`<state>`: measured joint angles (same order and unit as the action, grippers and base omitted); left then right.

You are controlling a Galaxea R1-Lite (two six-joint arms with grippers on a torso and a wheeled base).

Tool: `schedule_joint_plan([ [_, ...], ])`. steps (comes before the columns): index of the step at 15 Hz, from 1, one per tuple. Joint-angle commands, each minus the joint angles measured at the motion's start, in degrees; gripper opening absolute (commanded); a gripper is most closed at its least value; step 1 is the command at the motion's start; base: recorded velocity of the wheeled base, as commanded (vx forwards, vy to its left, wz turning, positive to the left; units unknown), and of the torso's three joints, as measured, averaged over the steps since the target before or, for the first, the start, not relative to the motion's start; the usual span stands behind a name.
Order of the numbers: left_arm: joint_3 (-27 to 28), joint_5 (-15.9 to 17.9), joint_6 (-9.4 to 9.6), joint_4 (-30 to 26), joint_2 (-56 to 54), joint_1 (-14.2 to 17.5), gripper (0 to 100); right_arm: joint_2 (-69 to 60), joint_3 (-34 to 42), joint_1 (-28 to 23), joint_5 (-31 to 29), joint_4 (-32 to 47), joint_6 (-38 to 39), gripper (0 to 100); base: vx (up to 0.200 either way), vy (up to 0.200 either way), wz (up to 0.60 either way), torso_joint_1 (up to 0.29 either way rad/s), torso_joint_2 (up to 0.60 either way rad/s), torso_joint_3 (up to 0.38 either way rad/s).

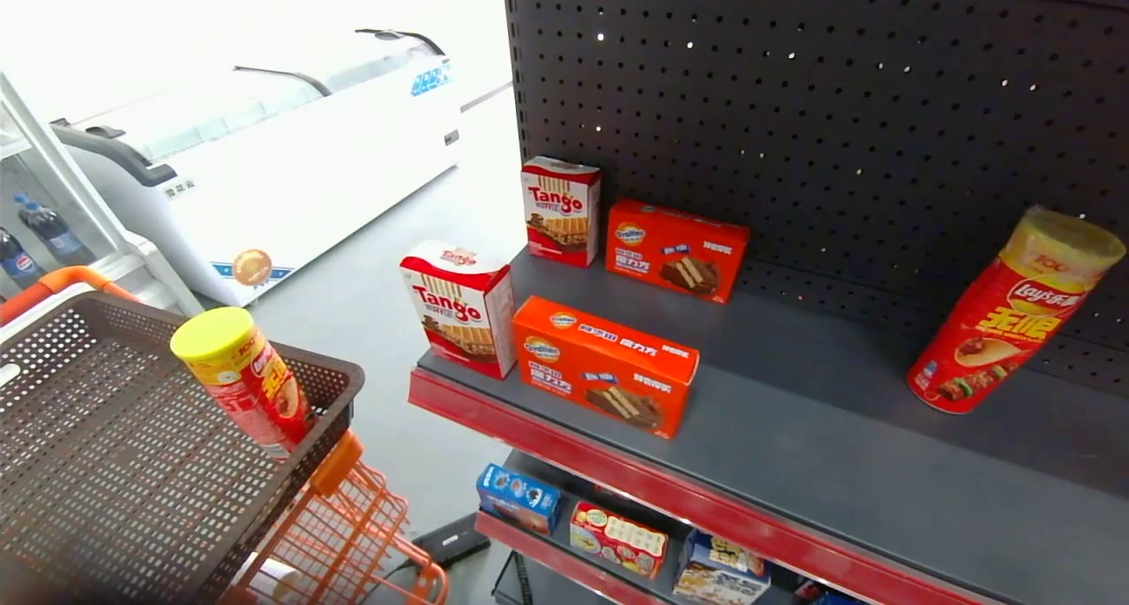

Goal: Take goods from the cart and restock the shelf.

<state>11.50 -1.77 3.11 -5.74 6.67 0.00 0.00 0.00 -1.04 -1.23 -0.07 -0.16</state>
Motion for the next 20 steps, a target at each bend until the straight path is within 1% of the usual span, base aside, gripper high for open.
schedule_joint_plan([
  [1,4.76,-2.1,-0.21,-0.67,15.04,0.09,100,0.0,0.0,-0.02,0.0,-0.01,-0.02,100,0.0,0.0,0.0,0.0,0.0,0.0],
  [2,5.12,-2.89,-1.09,1.79,19.17,0.26,100,0.0,0.0,-0.02,0.0,-0.01,-0.02,100,0.0,0.0,0.0,0.0,0.0,0.0],
  [3,5.12,-5.09,-1.61,3.46,22.51,-0.79,100,0.0,0.0,-0.02,0.0,-0.01,-0.02,100,0.0,0.0,0.0,0.0,0.0,0.0],
  [4,5.03,-5.0,-1.97,3.81,24.18,0.26,100,0.0,0.0,-0.02,0.0,-0.01,-0.02,100,0.0,0.0,0.0,0.0,0.0,0.0],
  [5,5.03,-4.82,-2.41,6.27,29.63,3.16,100,0.0,0.0,-0.02,0.0,-0.01,-0.02,100,0.0,0.0,0.0,0.0,0.0,0.0],
  [6,5.12,-5.0,-2.14,10.4,35.87,6.24,100,0.0,0.0,-0.02,0.0,-0.01,-0.02,100,0.0,0.0,0.0,0.0,0.0,0.0],
  [7,5.29,-5.0,-1.09,11.81,39.65,8.26,100,0.0,0.0,-0.02,0.0,-0.01,-0.02,100,0.0,0.0,0.0,0.0,0.0,0.0],
  [8,5.47,-5.0,-0.03,12.6,43.52,9.14,100,0.0,0.0,-0.02,0.0,-0.01,-0.02,100,0.0,0.0,0.0,0.0,0.0,0.0],
  [9,5.47,-5.18,-0.3,14.44,47.91,9.32,100,0.0,0.0,-0.02,0.0,-0.01,-0.02,100,0.0,0.0,0.0,0.0,0.0,0.0],
  [10,4.85,-5.09,-0.56,17.87,52.31,9.32,100,0.0,0.0,-0.02,0.0,-0.01,-0.02,100,0.0,0.0,0.0,0.0,0.0,0.0],
  [11,4.76,-5.09,-1.26,22.88,56.61,9.32,100,0.0,0.0,-0.02,0.0,-0.01,-0.02,100,0.0,0.0,0.0,0.0,0.0,0.0],
  [12,4.59,-4.91,-1.35,29.03,60.92,8.7,100,0.0,0.0,-0.02,0.0,-0.01,-0.02,100,0.0,0.0,0.0,0.0,0.0,0.0],
  [13,3.45,-4.91,-0.82,35.89,65.67,8.17,100,0.0,0.0,-0.02,0.0,-0.01,-0.02,100,0.0,0.0,0.0,0.0,0.0,0.0],
  [14,2.57,-5.0,-1.0,43.18,70.41,8.44,100,0.0,0.0,-0.02,0.0,-0.01,-0.02,100,0.0,0.0,0.0,0.0,0.0,0.0],
  [15,1.86,-5.0,-1.35,51.09,74.81,8.61,100,0.0,0.0,-0.02,0.0,-0.01,-0.02,100,0.0,0.0,0.0,0.0,0.0,0.0],
  [16,0.9,-5.0,-2.14,58.92,79.9,8.44,100,0.0,0.0,-0.02,0.0,-0.01,-0.02,100,0.0,0.0,0.0,0.0,0.0,0.0],
  [17,0.55,-4.91,-2.84,61.9,81.75,8.17,100,0.0,0.0,-0.02,0.0,-0.01,-0.02,100,0.0,0.0,0.0,0.0,0.0,0.0],
  [18,0.28,-4.65,-3.55,67.18,86.85,8.35,100,0.0,0.0,-0.02,0.0,-0.01,-0.02,100,0.0,0.0,0.0,0.0,0.0,0.0],
  [19,0.19,-4.65,-3.64,72.27,90.98,8.7,100,0.0,0.0,-0.02,0.0,-0.01,-0.02,100,0.0,0.0,0.0,0.0,0.0,0.0],
  [20,0.11,-4.65,-3.81,76.23,93.61,8.88,100,0.0,0.0,-0.02,0.0,-0.01,-0.02,100,0.0,0.0,0.0,0.0,0.0,0.0],
])
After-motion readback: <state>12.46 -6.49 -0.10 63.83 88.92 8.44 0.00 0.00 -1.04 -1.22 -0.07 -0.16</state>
